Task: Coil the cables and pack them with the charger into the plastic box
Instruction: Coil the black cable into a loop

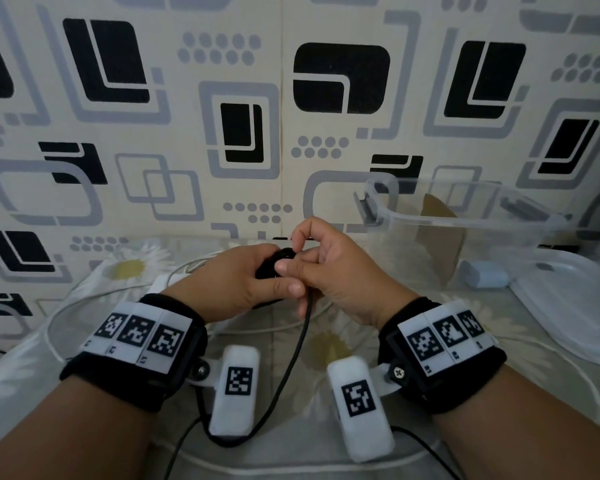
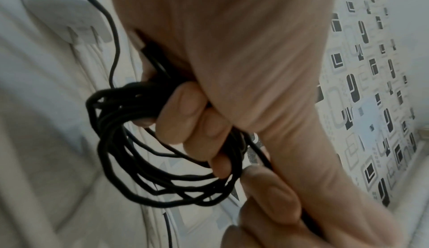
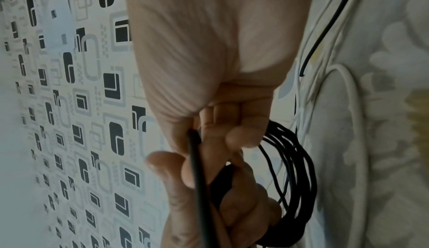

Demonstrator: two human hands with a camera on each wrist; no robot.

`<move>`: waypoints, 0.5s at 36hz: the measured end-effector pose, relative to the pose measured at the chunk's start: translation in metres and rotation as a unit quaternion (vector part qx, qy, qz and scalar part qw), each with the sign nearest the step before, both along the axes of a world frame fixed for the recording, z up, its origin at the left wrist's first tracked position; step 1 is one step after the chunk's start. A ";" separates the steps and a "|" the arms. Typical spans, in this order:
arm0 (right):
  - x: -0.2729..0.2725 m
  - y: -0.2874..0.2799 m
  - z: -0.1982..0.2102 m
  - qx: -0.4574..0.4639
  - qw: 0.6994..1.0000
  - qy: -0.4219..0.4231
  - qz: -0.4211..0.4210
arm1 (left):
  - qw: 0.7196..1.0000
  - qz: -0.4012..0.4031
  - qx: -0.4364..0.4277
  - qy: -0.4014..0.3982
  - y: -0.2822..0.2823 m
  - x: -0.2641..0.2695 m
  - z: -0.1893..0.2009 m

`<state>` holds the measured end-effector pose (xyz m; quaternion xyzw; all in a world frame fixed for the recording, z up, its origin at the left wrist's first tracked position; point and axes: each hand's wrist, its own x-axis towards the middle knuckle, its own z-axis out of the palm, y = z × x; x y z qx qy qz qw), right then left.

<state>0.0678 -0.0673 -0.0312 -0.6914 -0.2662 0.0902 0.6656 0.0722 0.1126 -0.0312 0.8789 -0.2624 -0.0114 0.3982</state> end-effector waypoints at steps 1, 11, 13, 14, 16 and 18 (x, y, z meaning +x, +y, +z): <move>0.001 0.000 0.000 0.008 1.000 0.002 -0.004 | 1.000 -0.006 0.002 0.002 0.000 -0.001 0.001; 0.000 -0.009 0.008 0.039 0.996 0.081 0.000 | 0.994 0.085 0.026 -0.067 0.002 -0.002 0.007; -0.002 -0.009 0.008 0.001 0.995 0.092 0.047 | 0.991 0.102 0.008 -0.081 0.004 -0.002 0.008; -0.003 -0.008 0.007 -0.022 0.992 0.096 0.077 | 0.989 0.116 -0.005 -0.090 0.005 -0.002 0.009; -0.007 -0.007 0.005 -0.072 0.984 0.092 0.137 | 0.984 0.146 -0.014 -0.101 0.008 -0.001 0.011; -0.010 -0.005 0.002 -0.130 0.972 0.071 0.181 | 0.980 0.171 -0.019 -0.098 0.010 -0.002 0.014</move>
